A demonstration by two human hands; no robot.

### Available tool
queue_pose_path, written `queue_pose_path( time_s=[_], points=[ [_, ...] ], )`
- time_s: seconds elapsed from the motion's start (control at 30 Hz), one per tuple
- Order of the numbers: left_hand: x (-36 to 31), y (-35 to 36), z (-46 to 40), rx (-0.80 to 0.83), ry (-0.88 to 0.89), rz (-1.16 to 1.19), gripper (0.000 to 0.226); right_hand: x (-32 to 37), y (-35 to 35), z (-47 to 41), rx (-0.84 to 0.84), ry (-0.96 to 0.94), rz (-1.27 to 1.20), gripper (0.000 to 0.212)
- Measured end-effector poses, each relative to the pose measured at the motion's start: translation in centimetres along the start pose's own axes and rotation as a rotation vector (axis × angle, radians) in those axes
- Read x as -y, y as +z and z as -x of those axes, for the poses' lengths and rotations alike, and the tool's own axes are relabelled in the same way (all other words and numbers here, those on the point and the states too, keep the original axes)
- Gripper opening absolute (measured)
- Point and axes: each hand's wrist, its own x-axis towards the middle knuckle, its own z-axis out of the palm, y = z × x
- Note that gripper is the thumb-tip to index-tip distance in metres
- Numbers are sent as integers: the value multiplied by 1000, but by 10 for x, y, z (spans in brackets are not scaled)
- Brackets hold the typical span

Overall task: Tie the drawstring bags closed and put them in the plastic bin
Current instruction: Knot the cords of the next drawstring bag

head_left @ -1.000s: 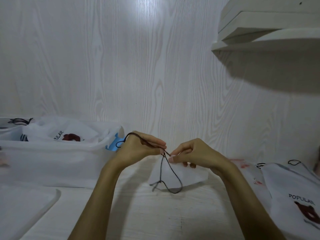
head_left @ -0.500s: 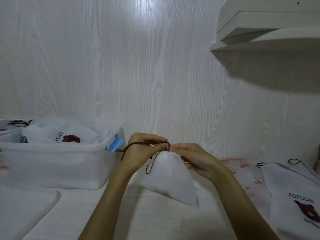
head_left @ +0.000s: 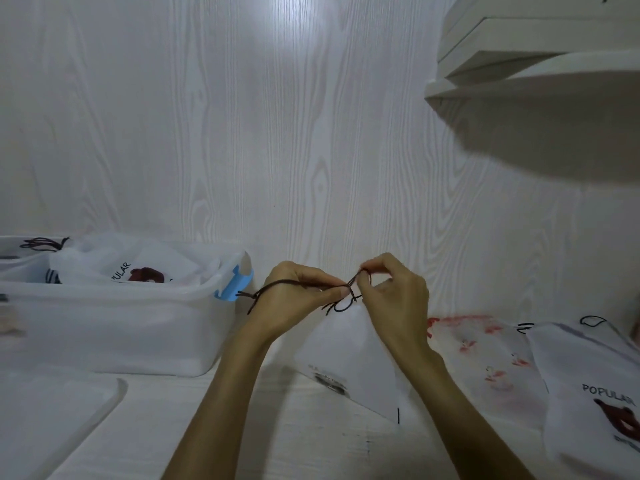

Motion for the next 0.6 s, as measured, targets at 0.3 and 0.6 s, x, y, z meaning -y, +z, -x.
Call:
queue_pose_path(
  time_s=[0.3, 0.6],
  points=[
    [5, -10, 4, 36, -46, 8, 6, 2, -1, -9, 351, 873, -975, 12],
    [8, -12, 4, 79, -58, 52, 8, -23, -55, -28, 763, 567, 371, 70]
  ],
)
